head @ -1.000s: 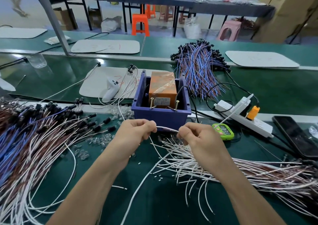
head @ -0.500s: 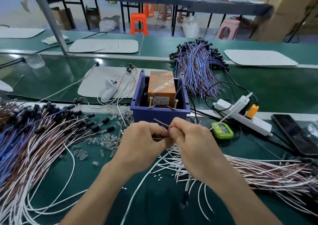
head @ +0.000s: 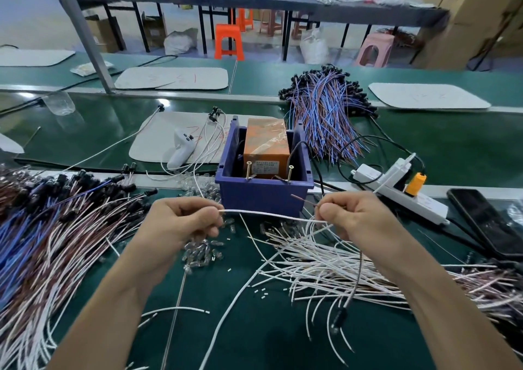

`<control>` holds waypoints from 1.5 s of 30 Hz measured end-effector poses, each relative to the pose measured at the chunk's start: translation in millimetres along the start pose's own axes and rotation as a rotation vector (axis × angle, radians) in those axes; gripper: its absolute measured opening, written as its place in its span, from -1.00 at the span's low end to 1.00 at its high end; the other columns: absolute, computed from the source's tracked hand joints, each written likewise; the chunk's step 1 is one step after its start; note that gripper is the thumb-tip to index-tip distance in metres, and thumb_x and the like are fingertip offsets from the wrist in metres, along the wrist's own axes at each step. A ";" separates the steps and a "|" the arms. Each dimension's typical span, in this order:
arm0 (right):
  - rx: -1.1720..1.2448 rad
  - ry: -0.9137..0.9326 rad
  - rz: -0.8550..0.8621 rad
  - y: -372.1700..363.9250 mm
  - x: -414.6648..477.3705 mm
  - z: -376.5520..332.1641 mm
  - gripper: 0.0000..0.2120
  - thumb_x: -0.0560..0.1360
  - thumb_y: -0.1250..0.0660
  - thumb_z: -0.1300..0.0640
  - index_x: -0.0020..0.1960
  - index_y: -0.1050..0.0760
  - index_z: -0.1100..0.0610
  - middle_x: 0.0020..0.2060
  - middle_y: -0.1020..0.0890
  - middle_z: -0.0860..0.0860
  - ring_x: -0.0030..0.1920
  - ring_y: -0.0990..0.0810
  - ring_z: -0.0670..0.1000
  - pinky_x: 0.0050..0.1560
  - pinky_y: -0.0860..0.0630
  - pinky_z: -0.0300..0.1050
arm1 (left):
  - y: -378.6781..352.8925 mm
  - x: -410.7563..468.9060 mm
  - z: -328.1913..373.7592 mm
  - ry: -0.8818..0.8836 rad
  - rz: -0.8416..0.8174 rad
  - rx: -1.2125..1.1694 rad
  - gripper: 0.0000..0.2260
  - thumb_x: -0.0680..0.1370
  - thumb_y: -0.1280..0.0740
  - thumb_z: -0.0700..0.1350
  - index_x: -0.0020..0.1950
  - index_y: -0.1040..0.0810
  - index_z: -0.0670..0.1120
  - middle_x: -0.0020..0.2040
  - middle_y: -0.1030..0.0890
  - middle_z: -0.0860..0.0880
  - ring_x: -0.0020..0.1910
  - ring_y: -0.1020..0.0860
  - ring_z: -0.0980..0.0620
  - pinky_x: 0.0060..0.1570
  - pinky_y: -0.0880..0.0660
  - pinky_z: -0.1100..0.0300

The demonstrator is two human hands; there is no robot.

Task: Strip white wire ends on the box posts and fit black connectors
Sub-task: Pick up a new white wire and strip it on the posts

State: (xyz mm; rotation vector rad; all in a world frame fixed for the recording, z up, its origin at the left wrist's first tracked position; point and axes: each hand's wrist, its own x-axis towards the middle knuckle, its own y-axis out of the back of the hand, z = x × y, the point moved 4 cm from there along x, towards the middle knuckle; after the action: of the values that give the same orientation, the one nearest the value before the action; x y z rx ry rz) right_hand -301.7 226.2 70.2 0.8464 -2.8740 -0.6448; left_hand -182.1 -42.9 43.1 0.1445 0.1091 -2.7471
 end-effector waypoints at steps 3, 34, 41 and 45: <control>0.024 -0.017 0.020 -10.3 2.9 5.5 -0.79 0.47 -0.28 0.00 -0.22 -0.65 0.03 -0.45 -0.36 0.06 -0.37 -0.24 0.08 -0.30 -0.16 0.05 | -4.6 3.3 -9.9 0.076 -0.018 -0.544 -0.89 0.33 -0.61 -0.15 -0.19 -0.76 -0.09 -0.25 -0.70 -0.09 -0.38 -0.63 0.15 -0.36 -0.57 0.36; -0.143 0.149 0.321 -17.1 15.9 2.0 -0.81 0.57 -0.41 0.17 -0.20 -0.53 0.00 -0.43 -0.64 -0.03 -0.51 -0.41 -0.15 -0.44 -0.33 -0.33 | -33.9 16.3 17.6 -0.254 0.490 0.739 -0.86 0.44 -0.58 0.00 -0.27 -0.67 0.15 -0.36 -0.61 0.37 -0.33 -0.61 0.32 -0.30 -0.44 0.34; -0.148 0.163 0.342 -15.6 26.6 -3.0 -0.84 0.54 -0.45 0.12 -0.21 -0.57 -0.01 -0.43 -0.63 -0.04 -0.46 -0.44 -0.15 -0.39 -0.37 -0.26 | -35.6 23.1 21.8 -0.316 0.486 0.771 -0.87 0.44 -0.56 0.04 -0.28 -0.68 0.18 -0.32 -0.61 0.38 -0.28 -0.60 0.31 -0.28 -0.45 0.30; -0.116 0.175 0.331 -16.3 28.2 -4.6 -0.83 0.54 -0.45 0.13 -0.21 -0.56 -0.01 -0.44 -0.61 -0.01 -0.49 -0.39 -0.14 -0.43 -0.32 -0.30 | -34.6 26.8 19.6 -0.322 0.477 0.772 -0.86 0.45 -0.56 0.02 -0.28 -0.68 0.19 -0.30 -0.59 0.43 -0.22 -0.58 0.36 -0.30 -0.38 0.35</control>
State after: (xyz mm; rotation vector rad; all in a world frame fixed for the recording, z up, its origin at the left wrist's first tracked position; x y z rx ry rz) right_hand -316.5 197.1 66.4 0.3771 -2.6971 -0.6526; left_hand -221.7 -22.9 61.4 -0.0642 -0.9453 -2.1578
